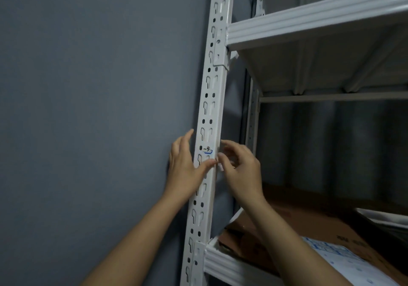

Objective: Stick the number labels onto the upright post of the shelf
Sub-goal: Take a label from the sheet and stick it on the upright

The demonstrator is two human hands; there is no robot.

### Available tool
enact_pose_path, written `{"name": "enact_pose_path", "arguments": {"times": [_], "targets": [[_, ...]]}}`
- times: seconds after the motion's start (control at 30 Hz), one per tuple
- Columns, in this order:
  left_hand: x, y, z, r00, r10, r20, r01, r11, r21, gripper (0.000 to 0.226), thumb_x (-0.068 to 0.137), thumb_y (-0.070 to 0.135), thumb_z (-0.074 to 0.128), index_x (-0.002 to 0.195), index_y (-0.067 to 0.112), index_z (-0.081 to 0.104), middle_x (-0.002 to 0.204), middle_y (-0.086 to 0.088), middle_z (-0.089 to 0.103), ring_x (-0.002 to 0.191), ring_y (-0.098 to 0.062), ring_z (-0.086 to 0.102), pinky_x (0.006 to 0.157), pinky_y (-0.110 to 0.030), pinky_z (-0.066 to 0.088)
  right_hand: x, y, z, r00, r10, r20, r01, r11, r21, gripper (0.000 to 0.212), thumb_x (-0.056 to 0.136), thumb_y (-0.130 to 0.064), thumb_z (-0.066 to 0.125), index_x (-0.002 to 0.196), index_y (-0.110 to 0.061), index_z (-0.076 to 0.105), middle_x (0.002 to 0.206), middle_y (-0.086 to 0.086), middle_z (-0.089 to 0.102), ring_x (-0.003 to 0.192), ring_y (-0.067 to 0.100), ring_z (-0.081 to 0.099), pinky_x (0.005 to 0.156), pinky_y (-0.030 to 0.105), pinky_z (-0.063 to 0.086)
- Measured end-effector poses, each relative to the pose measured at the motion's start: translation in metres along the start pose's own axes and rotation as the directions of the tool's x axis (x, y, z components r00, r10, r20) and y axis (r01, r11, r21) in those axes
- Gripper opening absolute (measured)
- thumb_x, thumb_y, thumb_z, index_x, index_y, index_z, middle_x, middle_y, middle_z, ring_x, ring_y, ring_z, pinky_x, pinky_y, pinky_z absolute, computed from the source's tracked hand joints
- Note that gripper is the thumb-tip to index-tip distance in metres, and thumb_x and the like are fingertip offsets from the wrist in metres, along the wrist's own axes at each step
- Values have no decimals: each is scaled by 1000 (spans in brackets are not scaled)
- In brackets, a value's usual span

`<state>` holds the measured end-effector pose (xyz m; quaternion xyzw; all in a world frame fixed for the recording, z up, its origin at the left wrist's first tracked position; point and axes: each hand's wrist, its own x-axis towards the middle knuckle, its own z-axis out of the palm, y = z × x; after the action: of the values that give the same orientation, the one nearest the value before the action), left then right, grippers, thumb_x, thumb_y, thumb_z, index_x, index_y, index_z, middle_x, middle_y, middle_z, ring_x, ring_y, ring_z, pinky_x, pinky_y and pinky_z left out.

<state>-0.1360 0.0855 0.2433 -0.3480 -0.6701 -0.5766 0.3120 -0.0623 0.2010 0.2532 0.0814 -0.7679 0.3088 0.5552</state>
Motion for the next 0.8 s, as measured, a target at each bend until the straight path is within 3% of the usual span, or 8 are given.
{"name": "enact_pose_path", "arguments": {"times": [0.1,0.2,0.3,0.43,0.53,0.7,0.8], "targets": [[4,0,0,990,-64,129,72,995,-62,90,73,47,71,145,37,19,144,7,38,130,-13,41,105,-43,40,3,-3,0,979,-198,50,204,962,-184,20,89,-13,66,109,-12,69,102,-3,63,89,5,61,81,25,55],[2,4,3,983,-55,174,68,995,-73,64,77,45,65,133,42,34,123,16,57,109,-7,58,89,-35,51,7,-8,4,952,-302,49,300,893,-336,14,89,-13,64,98,-6,72,95,6,66,82,20,65,71,39,57],[-3,5,6,989,-43,145,57,994,-97,54,85,39,61,131,45,34,118,18,60,101,-2,60,85,-32,53,9,-14,7,937,-350,14,320,839,-441,15,82,-16,63,84,-6,73,83,8,67,70,26,65,57,44,56],[-3,3,4,986,-56,159,71,993,-91,51,87,37,58,131,48,35,111,20,64,94,-1,62,78,-27,53,7,-25,10,966,-249,62,243,810,-534,18,89,-15,61,86,-1,72,88,11,66,78,30,64,64,45,55],[-4,1,4,988,-61,142,67,997,-40,52,87,44,52,135,49,31,113,17,64,94,-9,64,79,-37,55,7,-30,14,987,-144,73,159,787,-596,21,95,-18,56,95,-2,70,98,9,63,89,26,60,73,41,52],[-6,2,5,988,-69,137,74,997,-28,62,82,56,47,140,47,25,119,13,61,98,-15,62,81,-42,54,7,-32,21,993,-120,2,96,788,-609,18,94,-19,56,92,-6,68,96,6,63,91,22,59,75,40,52],[-7,2,4,988,-82,135,84,996,-9,65,84,53,48,143,44,22,127,10,58,103,-18,61,85,-44,52,8,-33,24,994,-107,-36,65,801,-596,15,93,-19,56,93,-8,66,96,5,62,93,20,57,76,36,49]]}}
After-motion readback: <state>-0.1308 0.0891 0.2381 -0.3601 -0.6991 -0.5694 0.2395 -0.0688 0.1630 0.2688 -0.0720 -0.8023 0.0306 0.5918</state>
